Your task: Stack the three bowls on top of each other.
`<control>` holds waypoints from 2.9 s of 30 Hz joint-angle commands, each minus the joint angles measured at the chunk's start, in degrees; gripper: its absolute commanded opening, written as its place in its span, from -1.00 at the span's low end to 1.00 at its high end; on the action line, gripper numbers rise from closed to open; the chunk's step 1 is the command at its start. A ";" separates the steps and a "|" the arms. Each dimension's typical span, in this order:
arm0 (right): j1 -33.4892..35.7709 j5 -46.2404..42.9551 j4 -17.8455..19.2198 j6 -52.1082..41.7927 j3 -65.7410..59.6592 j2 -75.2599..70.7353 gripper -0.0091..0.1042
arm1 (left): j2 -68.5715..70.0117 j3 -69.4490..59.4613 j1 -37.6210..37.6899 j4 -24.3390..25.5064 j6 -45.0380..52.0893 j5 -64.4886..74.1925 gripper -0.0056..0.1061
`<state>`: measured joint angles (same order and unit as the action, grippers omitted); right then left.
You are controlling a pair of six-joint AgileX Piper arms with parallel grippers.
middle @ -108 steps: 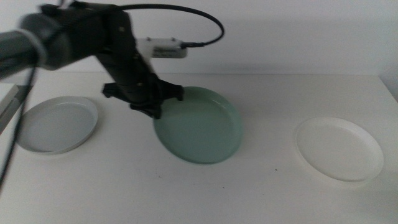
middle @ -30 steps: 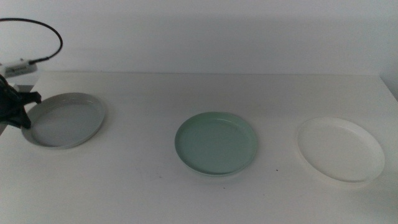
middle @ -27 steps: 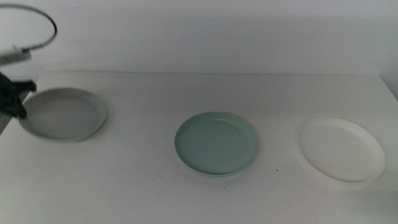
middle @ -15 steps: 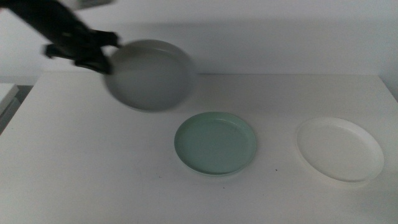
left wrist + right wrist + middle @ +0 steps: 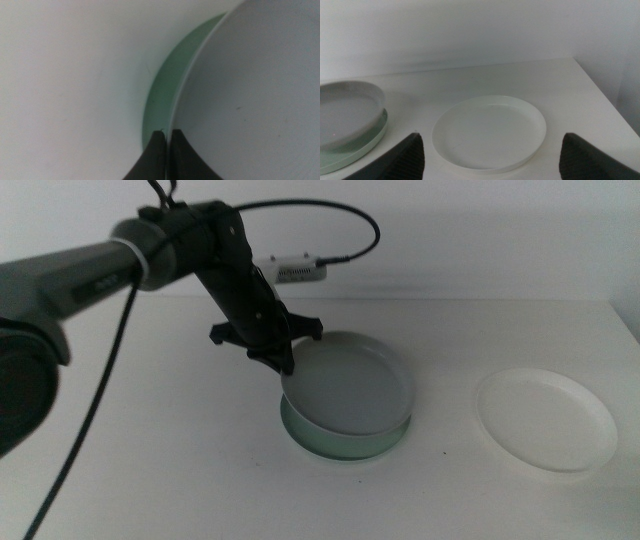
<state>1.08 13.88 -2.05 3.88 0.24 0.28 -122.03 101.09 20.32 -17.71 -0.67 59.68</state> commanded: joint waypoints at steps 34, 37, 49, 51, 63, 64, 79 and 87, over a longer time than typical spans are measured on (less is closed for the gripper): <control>-0.52 -0.51 0.13 -0.37 -0.24 -0.28 0.80 | 63.77 -22.56 -0.34 -12.62 24.15 -0.74 0.78; -0.52 -0.51 0.13 -0.27 -0.24 -0.28 0.80 | 67.05 -22.56 -0.34 -12.62 21.63 3.29 0.78; -0.52 -0.51 0.13 -0.27 -0.24 -0.28 0.80 | 68.73 -22.56 -0.34 -12.88 21.63 4.33 0.78; -0.52 -0.51 0.13 -0.27 -0.24 -0.28 0.80 | 68.73 -22.56 -0.34 -12.88 21.63 4.19 0.78; -0.52 -8.96 1.46 7.72 2.51 -0.28 0.80 | 68.73 -22.56 -0.34 -11.06 21.77 3.49 0.78; -0.52 -7.21 2.05 8.16 5.27 1.08 0.80 | 68.73 -22.56 -0.34 -10.64 21.77 3.49 0.78; -0.52 33.79 3.35 9.65 51.84 39.90 0.80 | 68.73 -22.56 -0.34 -10.52 21.77 3.49 0.78; -0.52 32.46 -0.48 9.80 52.33 46.94 0.80 | 68.73 -22.56 -0.34 -10.52 21.77 3.49 0.78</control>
<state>0.98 46.46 -2.06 14.15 52.11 46.33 -53.52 78.69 19.96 -28.20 21.25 63.90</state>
